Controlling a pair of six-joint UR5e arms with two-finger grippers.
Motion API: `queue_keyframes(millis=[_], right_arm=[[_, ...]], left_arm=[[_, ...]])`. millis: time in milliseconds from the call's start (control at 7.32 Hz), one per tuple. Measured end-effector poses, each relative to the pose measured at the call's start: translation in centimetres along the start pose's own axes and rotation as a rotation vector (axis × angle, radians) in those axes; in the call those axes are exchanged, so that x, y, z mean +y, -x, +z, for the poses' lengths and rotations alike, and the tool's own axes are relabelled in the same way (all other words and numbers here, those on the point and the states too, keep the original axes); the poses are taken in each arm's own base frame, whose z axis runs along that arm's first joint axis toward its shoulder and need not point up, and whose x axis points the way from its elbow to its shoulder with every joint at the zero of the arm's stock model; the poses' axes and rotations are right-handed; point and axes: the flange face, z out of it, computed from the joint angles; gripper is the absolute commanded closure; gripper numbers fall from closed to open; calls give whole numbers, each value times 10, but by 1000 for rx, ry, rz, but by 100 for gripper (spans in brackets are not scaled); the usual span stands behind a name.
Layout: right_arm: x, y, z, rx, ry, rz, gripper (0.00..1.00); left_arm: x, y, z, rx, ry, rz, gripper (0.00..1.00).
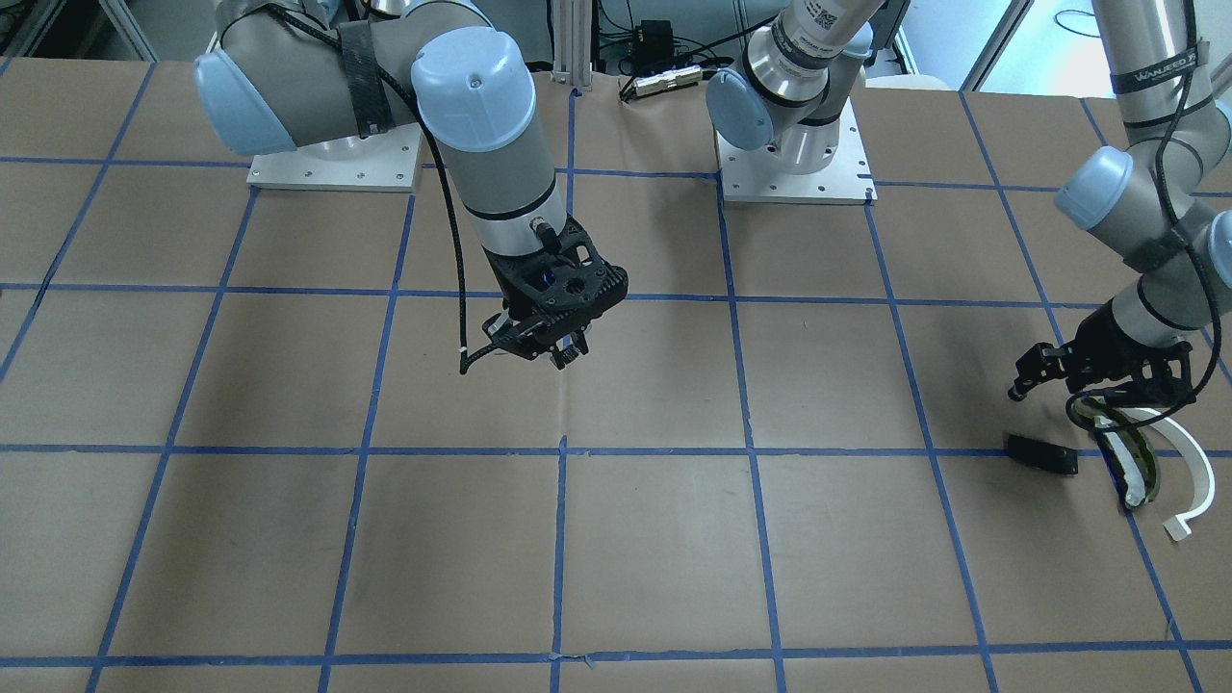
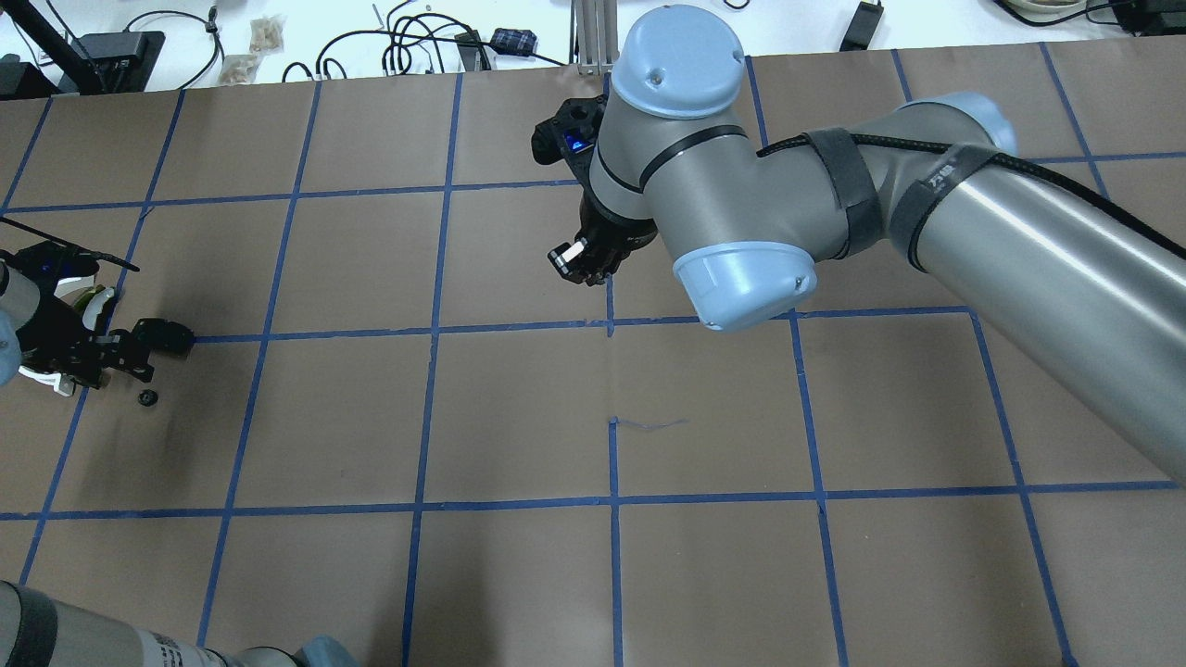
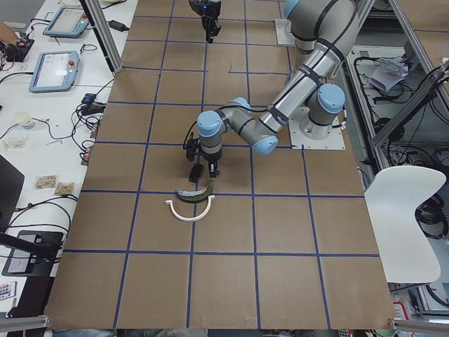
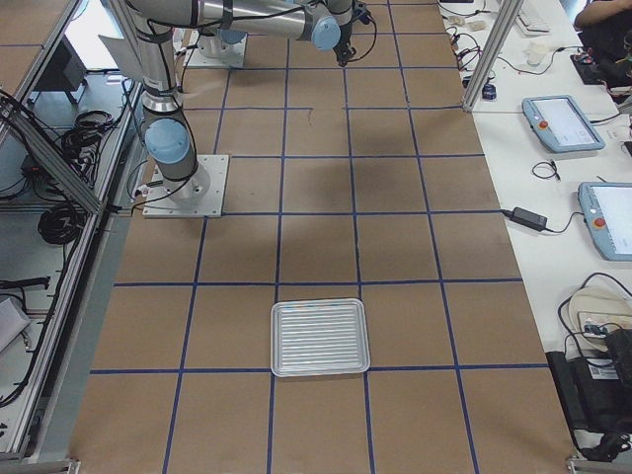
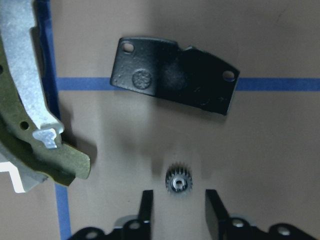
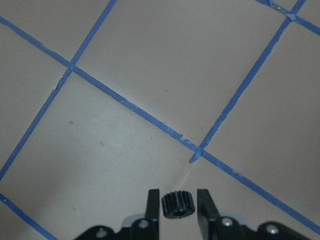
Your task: Place bearing gear from tray to pile
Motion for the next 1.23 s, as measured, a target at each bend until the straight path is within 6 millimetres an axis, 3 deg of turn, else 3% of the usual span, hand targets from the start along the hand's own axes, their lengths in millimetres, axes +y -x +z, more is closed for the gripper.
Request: queue_keyframes(millis=[273,546,683,820,1093,1230], right_arm=[[1,0,1,6,1,3,0],[0,-7,-8,34,-1,0,0],[6,-13,-29,59,10,12,0],[20,-25,-63,91,48,42,0],[59,-68,-145,172,138,138,0],[71,-86,-175,196,138,179,0]], left_arm=[[-17,-15,-19,1,-23,4,16],[-48,-71,-47,1,-32,-27,12],[-61,-113,-60,9,-23,-63,8],[-71,-154,-68,16,-21,-93,8],[-88,-260,-76,40,-39,-105,8],[-92,-313,-80,49,-58,-118,8]])
